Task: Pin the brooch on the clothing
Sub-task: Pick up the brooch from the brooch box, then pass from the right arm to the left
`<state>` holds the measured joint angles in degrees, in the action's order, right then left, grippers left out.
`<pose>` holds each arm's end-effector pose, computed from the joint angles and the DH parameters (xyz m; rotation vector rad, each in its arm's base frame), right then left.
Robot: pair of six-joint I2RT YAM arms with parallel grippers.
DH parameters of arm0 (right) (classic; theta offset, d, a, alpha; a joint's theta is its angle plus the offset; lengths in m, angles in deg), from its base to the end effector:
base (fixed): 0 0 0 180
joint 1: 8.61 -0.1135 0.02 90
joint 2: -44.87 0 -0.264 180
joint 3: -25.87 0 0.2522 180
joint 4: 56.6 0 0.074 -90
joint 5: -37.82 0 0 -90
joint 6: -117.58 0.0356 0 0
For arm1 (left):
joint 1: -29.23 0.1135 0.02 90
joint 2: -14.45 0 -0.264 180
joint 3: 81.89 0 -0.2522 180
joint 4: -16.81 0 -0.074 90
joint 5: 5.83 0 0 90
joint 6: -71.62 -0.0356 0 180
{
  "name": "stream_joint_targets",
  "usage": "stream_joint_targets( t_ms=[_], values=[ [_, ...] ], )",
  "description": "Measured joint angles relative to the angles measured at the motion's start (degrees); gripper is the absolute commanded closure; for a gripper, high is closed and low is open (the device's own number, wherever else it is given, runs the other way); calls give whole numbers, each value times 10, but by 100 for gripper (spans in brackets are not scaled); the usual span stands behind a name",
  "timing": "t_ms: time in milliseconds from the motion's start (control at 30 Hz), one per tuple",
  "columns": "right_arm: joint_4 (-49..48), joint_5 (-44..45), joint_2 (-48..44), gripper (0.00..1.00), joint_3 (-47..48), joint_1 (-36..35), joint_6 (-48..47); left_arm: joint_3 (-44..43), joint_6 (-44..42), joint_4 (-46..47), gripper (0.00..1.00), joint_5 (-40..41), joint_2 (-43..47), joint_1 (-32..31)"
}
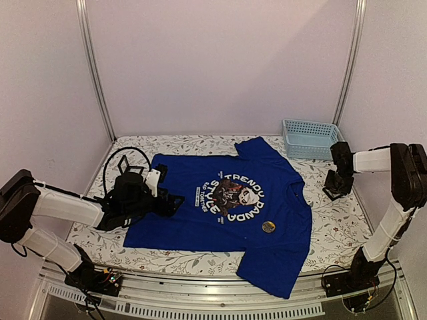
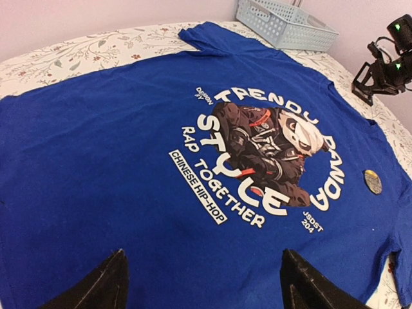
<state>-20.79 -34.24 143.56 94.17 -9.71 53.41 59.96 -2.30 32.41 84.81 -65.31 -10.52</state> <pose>0.3211 -0.0048 0.1482 0.6546 2.5736 -0.2772 0.2003 -0.1660 0.1578 0.4191 2.0352 -0.5975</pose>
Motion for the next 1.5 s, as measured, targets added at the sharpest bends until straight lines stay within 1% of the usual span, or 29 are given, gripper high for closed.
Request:
stream_joint_targets(
  t_ms=[167,333,467,567,667,733,800,933,1033,1167,1233,1367,1500],
  values=[
    [6,-10,-28,65,-2,-6,-5,0,0,0,20,-3,0,0],
    [7,-23,-50,66,-3,-34,-16,1,0,9,20,-14,1,0],
    [10,-35,-73,66,-2,-69,-27,48,-2,79,20,-47,35,0],
    [9,-53,-104,67,-1,-119,-43,96,-10,152,20,-81,68,0],
    [4,-91,-138,67,7,-180,-64,110,-22,213,20,-108,75,-7],
    [-2,-137,-156,67,15,-215,-81,106,-41,236,20,-119,78,-18],
    [-5,-187,-170,67,23,-247,-101,95,-75,247,20,-127,85,-44],
    [7,-268,-190,68,45,-322,-146,59,-188,249,22,-156,107,-102],
    [26,-321,-210,68,60,-376,-177,3,-299,189,24,-196,118,-122],
    [59,-381,-245,68,78,-434,-206,-124,-441,44,26,-231,116,-127],
    [73,-396,-259,68,87,-464,-214,-164,-506,-4,27,-245,116,-127],
    [88,-412,-269,68,89,-524,-223,-192,-610,-73,27,-255,118,-137],
    [111,-419,-269,69,89,-563,-227,-224,-689,-158,26,-259,115,-173]
  ],
)
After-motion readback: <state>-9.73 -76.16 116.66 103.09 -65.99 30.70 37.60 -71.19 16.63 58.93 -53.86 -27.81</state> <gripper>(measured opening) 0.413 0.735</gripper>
